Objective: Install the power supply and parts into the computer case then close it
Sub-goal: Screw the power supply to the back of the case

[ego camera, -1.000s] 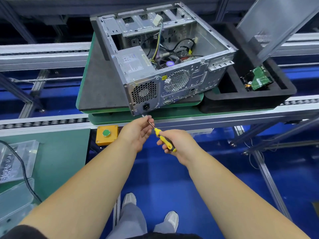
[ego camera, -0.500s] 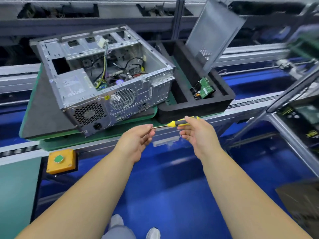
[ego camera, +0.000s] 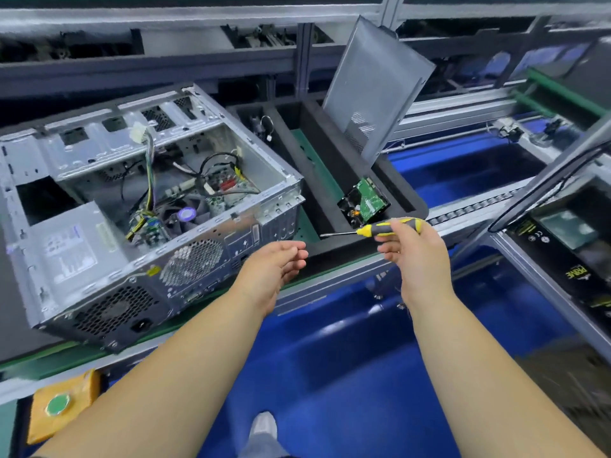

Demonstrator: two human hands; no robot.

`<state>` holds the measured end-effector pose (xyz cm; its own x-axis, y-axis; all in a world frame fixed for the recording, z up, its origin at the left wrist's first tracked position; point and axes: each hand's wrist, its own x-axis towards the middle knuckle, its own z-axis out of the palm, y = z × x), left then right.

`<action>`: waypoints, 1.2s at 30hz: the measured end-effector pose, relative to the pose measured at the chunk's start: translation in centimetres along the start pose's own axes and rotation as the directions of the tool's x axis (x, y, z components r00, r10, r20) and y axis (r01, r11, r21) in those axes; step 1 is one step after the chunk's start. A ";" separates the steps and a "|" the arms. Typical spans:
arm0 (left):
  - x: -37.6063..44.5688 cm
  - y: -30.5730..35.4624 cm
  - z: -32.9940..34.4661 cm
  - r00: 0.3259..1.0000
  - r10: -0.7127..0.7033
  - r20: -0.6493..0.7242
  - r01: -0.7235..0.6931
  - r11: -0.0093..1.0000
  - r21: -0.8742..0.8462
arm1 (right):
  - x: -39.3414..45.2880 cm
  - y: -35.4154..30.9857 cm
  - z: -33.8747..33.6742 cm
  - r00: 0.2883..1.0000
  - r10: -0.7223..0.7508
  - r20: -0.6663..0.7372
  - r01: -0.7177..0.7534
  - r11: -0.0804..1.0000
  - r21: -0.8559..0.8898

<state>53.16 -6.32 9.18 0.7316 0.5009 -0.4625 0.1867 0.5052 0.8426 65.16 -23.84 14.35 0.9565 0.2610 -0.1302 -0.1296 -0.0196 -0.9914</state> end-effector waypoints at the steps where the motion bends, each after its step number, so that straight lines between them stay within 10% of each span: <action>1: 0.8 0.3 0.4 1.000 -0.012 0.001 0.012 1.000 0.009 | 0.6 0.0 0.1 1.000 -0.017 -0.003 0.017 0.999 -0.032; 18: 6.6 0.3 3.1 0.972 -0.157 -0.175 0.179 0.977 0.117 | 12.3 1.4 2.8 0.967 -0.067 0.247 0.135 0.954 -0.269; 36: 6.6 -1.8 5.5 0.788 -0.148 -0.598 0.104 0.989 -0.108 | 20.0 5.9 6.8 0.665 0.001 0.747 0.542 0.688 -0.483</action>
<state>61.27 -7.75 6.13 0.1569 0.7399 -0.6542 0.1900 0.6274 0.7551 81.78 -12.16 6.01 0.4403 0.8946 -0.0766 0.5552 -0.3383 -0.7598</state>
